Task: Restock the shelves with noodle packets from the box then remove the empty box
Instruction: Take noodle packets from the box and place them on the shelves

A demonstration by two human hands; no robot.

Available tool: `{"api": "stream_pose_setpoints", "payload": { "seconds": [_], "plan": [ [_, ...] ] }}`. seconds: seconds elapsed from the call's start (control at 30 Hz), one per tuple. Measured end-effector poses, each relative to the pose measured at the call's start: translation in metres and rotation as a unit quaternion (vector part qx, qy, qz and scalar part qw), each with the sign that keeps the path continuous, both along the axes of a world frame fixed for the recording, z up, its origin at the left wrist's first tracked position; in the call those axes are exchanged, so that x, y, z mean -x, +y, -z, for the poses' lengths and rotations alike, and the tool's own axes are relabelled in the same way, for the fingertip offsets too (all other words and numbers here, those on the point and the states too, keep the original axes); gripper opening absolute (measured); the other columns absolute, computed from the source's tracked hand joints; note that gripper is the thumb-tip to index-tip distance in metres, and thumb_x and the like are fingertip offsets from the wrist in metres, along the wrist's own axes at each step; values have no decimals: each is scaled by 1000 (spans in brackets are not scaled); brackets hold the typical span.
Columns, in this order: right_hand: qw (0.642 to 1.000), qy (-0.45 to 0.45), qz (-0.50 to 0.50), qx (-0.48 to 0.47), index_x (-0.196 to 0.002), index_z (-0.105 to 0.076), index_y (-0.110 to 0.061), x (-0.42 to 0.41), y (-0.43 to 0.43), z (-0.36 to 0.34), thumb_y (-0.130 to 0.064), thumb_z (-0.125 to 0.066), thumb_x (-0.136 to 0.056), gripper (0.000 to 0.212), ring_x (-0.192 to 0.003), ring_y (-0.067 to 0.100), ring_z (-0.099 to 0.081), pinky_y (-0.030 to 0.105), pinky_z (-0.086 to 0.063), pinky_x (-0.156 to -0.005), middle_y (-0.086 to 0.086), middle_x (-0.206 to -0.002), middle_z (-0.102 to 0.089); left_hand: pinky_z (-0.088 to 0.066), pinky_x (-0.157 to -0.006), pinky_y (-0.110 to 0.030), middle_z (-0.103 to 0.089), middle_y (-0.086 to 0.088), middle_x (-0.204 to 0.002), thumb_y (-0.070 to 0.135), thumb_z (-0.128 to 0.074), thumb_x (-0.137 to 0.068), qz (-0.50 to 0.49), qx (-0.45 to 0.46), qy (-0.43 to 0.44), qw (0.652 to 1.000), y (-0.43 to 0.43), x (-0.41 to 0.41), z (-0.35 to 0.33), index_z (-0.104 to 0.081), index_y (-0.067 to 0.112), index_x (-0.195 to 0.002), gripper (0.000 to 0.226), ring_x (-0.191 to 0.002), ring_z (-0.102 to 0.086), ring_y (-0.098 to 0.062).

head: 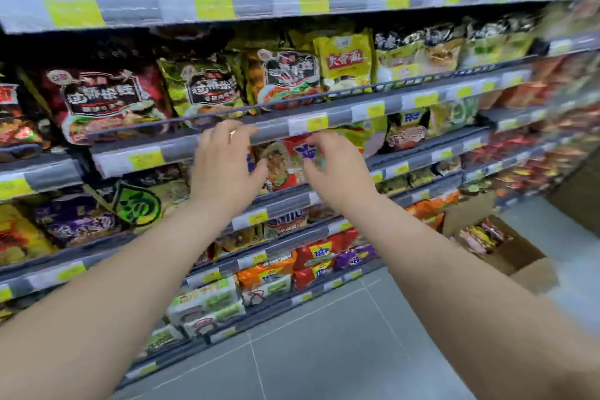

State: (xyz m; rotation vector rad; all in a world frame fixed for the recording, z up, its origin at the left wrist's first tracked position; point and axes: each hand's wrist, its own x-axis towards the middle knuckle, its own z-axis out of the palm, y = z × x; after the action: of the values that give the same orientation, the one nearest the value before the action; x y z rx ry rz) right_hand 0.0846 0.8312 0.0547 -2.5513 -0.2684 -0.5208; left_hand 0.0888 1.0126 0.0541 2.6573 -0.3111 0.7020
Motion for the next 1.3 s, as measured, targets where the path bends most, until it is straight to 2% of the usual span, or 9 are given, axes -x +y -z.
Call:
{"api": "stream_pose_setpoints", "payload": {
  "seconds": [0.2,0.33,0.47,0.53,0.6,0.67,0.87,1.17,1.3],
  "plan": [
    [985,108,128,-45,-122,-56,-14,122,-196,46,-26,-54,-93,31,-100,23,-58,34,-48,-83,5,-114,-60,-41,-90,-36,-51,-4,-125,32,-57,-89,146,33,125,981,-193,59,49,-50,18,-128,42,-117,-47,-25],
    [964,133,224,-56,-104,-63,-16,183,-292,68,-25,-58,-89,19,-96,23,-58,29,-41,-73,4,-101,-63,-41,-93,-35,-56,-6,-122,26,-62,-85,250,31,176,952,-303,90,69,-54,17,-125,42,-115,-52,-25],
    [941,150,297,-68,-111,-62,-12,229,-379,79,-24,-56,-89,25,-120,21,-50,30,-41,-88,5,-121,-61,-40,-91,-29,-58,-3,-120,24,-62,-85,347,-1,209,914,-411,108,76,-55,19,-125,41,-113,-53,-21],
    [926,160,334,-76,-118,-60,-14,242,-425,86,-23,-54,-90,30,-119,20,-49,26,-36,-88,3,-126,-59,-38,-88,-25,-58,-1,-120,24,-62,-86,387,-16,216,896,-470,108,81,-55,19,-124,39,-112,-53,-18],
    [913,166,362,-87,-119,-60,-16,246,-469,95,-22,-55,-90,31,-116,20,-51,22,-34,-84,2,-123,-60,-37,-85,-23,-60,0,-117,23,-62,-85,420,-23,214,882,-522,103,87,-57,20,-121,36,-109,-54,-17],
    [901,171,383,-106,-119,-60,-17,243,-515,104,-21,-56,-88,31,-118,18,-51,22,-35,-90,0,-123,-61,-40,-84,-25,-60,-1,-115,22,-62,-85,441,-23,223,869,-575,94,95,-57,20,-120,36,-104,-56,-17],
    [868,189,439,-132,-118,-59,-19,225,-650,104,-23,-56,-88,30,-112,22,-53,37,-43,-96,3,-117,-62,-46,-81,-29,-59,3,-107,26,-63,-85,487,-41,260,833,-728,62,99,-59,21,-117,33,-94,-58,-15],
    [846,188,480,-137,-121,-57,-21,207,-838,105,-28,-52,-92,31,-115,17,-51,26,-36,-88,-2,-125,-57,-48,-81,-30,-61,5,-106,29,-60,-89,520,-87,287,800,-924,35,101,-59,23,-116,27,-91,-57,-12],
    [852,198,466,-137,-122,-56,-21,191,-929,117,-27,-52,-92,32,-116,16,-50,25,-36,-89,-2,-125,-56,-44,-77,-26,-58,6,-109,28,-61,-88,512,-80,290,804,-1009,18,117,-58,24,-117,29,-85,-57,-11]
  ]
}}
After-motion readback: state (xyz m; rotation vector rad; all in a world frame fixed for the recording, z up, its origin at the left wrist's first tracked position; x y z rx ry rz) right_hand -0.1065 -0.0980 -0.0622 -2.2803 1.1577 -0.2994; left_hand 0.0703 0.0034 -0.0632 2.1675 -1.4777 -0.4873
